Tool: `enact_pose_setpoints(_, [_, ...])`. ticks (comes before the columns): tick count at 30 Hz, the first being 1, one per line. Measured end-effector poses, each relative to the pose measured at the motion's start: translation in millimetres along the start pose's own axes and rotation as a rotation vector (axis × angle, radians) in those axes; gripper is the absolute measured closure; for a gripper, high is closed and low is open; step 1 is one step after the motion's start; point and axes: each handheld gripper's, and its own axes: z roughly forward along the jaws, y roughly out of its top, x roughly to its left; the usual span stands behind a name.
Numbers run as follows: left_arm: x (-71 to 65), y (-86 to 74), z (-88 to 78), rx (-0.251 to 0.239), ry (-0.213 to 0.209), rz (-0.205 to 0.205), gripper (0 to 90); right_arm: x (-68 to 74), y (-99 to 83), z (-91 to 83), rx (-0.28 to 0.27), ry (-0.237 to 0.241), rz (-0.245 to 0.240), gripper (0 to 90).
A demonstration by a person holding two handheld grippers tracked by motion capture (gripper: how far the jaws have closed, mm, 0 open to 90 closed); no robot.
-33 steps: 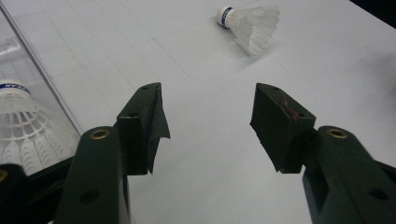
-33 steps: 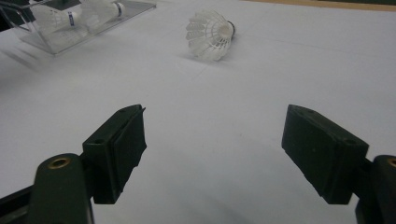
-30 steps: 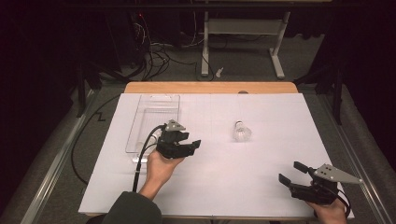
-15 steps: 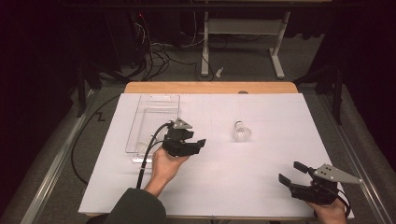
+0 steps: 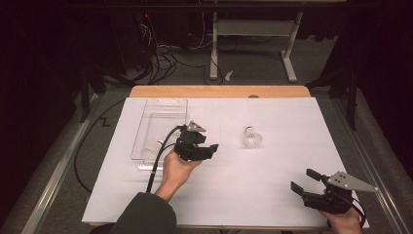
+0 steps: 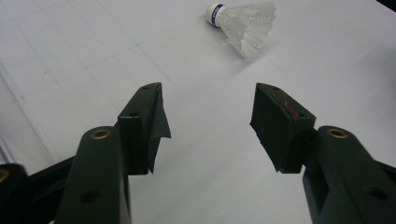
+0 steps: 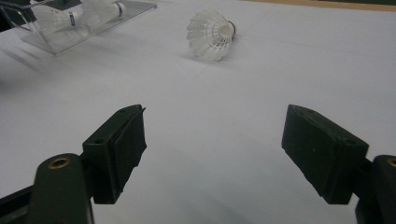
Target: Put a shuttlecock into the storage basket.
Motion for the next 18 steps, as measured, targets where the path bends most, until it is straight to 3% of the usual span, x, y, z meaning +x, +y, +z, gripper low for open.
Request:
enact_pose_setpoints(4, [-2.3,2.8,3.1,0.008,0.023,0.02,44.6,0.0,-0.1,-0.1,0.0,0.0,0.002,21.9])
enact_pose_setpoints(18, [-3.6,8.9,10.7,0.016,0.002,0.018,44.5,-0.2,-0.1,0.2,0.0,0.0,0.003,21.9])
